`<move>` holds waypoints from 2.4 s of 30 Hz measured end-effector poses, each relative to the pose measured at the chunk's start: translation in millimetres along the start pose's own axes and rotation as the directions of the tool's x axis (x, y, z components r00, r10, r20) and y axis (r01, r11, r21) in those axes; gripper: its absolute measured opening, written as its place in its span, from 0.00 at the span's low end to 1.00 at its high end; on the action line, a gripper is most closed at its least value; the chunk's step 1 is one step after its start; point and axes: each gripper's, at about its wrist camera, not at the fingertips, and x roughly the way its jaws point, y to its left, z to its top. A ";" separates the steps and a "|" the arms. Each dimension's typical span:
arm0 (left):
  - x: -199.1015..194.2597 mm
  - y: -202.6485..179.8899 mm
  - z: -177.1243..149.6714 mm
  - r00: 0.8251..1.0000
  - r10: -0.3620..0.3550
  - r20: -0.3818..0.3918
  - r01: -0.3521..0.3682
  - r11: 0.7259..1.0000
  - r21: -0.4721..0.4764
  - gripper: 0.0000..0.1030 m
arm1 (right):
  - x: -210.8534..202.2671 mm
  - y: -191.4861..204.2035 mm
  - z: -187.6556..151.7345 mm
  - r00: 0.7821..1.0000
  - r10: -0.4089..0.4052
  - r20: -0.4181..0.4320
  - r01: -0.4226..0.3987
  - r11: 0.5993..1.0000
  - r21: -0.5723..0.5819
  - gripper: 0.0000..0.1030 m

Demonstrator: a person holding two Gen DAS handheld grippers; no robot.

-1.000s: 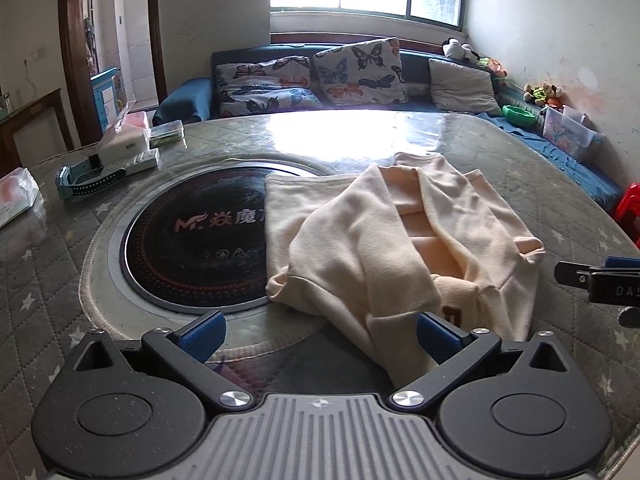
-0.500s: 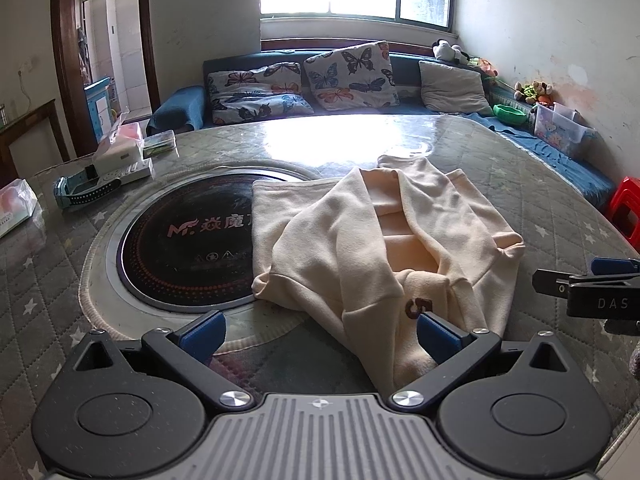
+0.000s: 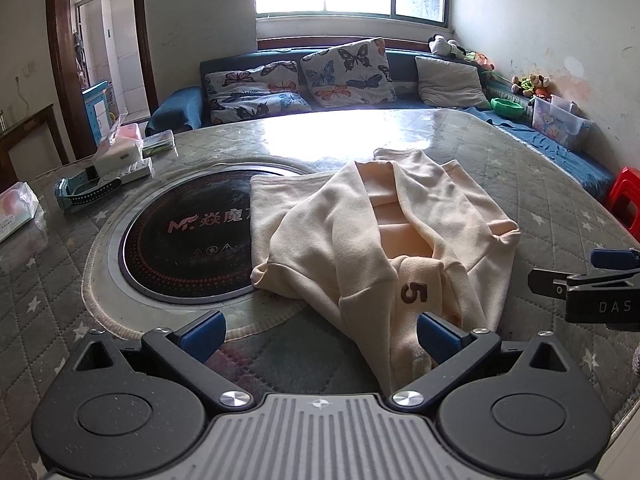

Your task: Fold clothes

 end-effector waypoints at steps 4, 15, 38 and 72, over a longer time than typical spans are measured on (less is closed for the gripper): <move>-1.2 -0.5 -1.7 1.000 0.005 -0.003 -0.005 1.000 0.007 1.00 | -1.2 2.3 -1.4 1.000 0.007 -0.005 -0.007 1.000 -0.006 1.00; -10.5 -5.1 -13.4 1.000 -0.015 -0.018 0.016 0.999 0.048 1.00 | -5.4 9.6 -7.4 1.000 0.015 -0.011 -0.015 0.999 -0.034 1.00; -22.2 -7.9 -40.6 0.999 -0.023 -0.038 0.027 0.994 0.105 1.00 | -21.4 20.7 -22.9 1.000 0.025 0.005 -0.024 0.998 -0.057 1.00; -5.7 6.7 26.9 1.000 -0.024 0.018 0.022 0.994 0.111 1.00 | 8.1 36.0 22.6 0.997 0.075 0.010 -0.073 0.990 -0.124 0.99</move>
